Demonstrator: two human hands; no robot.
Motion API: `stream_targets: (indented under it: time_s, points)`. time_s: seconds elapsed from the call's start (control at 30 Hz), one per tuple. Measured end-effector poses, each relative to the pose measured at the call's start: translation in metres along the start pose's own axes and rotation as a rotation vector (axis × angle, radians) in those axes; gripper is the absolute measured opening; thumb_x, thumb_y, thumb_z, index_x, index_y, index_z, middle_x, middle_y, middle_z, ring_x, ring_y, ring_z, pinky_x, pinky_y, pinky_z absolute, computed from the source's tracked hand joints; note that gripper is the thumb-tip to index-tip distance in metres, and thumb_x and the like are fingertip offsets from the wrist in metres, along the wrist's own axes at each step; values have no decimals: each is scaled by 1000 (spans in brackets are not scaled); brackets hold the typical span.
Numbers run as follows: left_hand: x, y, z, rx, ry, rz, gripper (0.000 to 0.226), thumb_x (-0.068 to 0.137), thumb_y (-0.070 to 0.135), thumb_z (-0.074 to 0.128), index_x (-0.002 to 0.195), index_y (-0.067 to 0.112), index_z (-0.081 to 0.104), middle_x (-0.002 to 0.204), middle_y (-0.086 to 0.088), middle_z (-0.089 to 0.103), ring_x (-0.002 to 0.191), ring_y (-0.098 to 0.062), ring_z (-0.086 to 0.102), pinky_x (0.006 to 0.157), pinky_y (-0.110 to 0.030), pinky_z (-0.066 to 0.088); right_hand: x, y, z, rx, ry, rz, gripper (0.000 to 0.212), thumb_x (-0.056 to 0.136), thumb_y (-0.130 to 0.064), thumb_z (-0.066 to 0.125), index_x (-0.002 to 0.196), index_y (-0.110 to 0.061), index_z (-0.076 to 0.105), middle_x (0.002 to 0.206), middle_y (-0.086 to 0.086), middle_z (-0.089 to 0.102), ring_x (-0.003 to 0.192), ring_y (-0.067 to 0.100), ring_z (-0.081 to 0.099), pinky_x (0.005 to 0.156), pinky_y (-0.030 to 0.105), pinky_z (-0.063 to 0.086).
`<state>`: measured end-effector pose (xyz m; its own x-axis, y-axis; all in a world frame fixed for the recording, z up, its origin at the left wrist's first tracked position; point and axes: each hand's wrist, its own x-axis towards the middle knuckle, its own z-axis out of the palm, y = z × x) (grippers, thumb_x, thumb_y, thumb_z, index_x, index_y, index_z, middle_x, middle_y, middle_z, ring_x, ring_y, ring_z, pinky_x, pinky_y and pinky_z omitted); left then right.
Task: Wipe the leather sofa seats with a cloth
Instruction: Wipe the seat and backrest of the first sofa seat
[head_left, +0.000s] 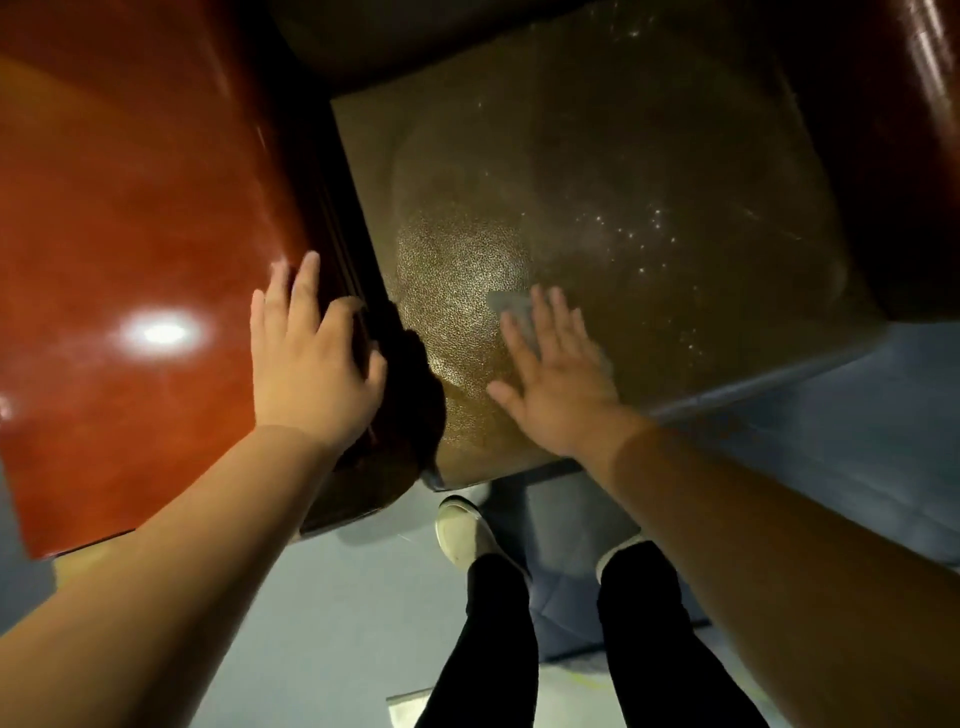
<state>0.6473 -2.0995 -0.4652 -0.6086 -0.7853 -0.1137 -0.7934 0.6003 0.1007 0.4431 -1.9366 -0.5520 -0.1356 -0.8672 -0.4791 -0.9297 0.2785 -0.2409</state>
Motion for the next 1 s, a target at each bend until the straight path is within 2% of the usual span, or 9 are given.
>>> stream_targets:
  time_s: [0.1, 0.13, 0.27, 0.37, 0.47, 0.63, 0.73, 0.9, 1.0]
  points:
    - [-17, 55, 31, -57, 4, 46, 51, 88, 36, 58, 134, 14, 61, 160, -18, 42, 154, -40, 28, 128, -52, 14, -30, -18, 40, -95, 35, -223, 76, 101, -65, 32, 145, -7, 54, 171, 23, -9, 158, 38, -13, 127, 56, 12]
    - [-22, 72, 48, -94, -35, 32, 53, 90, 35, 58, 140, 15, 57, 163, -15, 40, 155, -37, 26, 129, -52, 15, -34, -12, 43, -133, 52, -265, 71, 101, -64, 36, 138, -8, 60, 171, 21, -7, 159, 37, -10, 128, 54, 11]
    - [-24, 103, 111, -252, -154, -221, 64, 102, 35, 52, 161, 19, 34, 174, -13, 16, 161, -34, 12, 130, -53, 13, -32, 71, 26, -257, 154, -156, 78, 106, -63, 13, 166, -14, 0, 171, 21, -11, 158, 41, -8, 128, 57, 13]
    - [-22, 110, 139, -176, -46, -251, 67, 102, 42, 44, 164, 25, 26, 175, -13, 13, 161, -33, 9, 130, -53, 8, -44, 144, 15, -121, 261, 213, 81, 103, -67, 16, 167, -18, 6, 171, 25, 4, 158, 44, 3, 126, 60, 19]
    - [-23, 114, 149, -119, 46, -237, 71, 98, 44, 43, 164, 22, 28, 173, -16, 17, 160, -35, 14, 130, -53, 11, -42, 129, 16, -14, 309, 345, 82, 102, -68, 12, 167, -19, 4, 170, 25, 2, 158, 43, 0, 128, 57, 12]
    - [-23, 114, 151, -114, 56, -239, 73, 97, 44, 44, 164, 22, 28, 173, -15, 17, 160, -35, 14, 129, -55, 12, -48, 35, 52, -17, 237, -71, 78, 105, -67, 21, 167, -24, 1, 172, 17, -10, 159, 36, -11, 129, 54, 8]
    - [-24, 114, 155, -119, 81, -226, 72, 97, 42, 45, 164, 20, 29, 173, -16, 18, 160, -36, 14, 129, -55, 12, -51, 75, 55, -122, 205, -220, 75, 106, -65, 19, 166, -27, -4, 173, 12, -12, 159, 32, -13, 130, 50, 4]
    - [-24, 114, 159, -123, 117, -240, 73, 95, 42, 45, 163, 19, 31, 172, -17, 20, 159, -37, 15, 129, -54, 11, -69, 176, 34, -40, 268, 252, 75, 101, -55, 39, 165, -26, 14, 172, 18, 8, 158, 39, 7, 127, 56, 15]
    - [-23, 114, 159, -127, 121, -240, 73, 94, 41, 45, 163, 18, 31, 172, -17, 20, 159, -38, 16, 129, -55, 11, -61, 140, 32, 93, 364, 469, 72, 105, -59, 25, 166, -24, 11, 172, 20, 2, 159, 39, 1, 128, 57, 11]
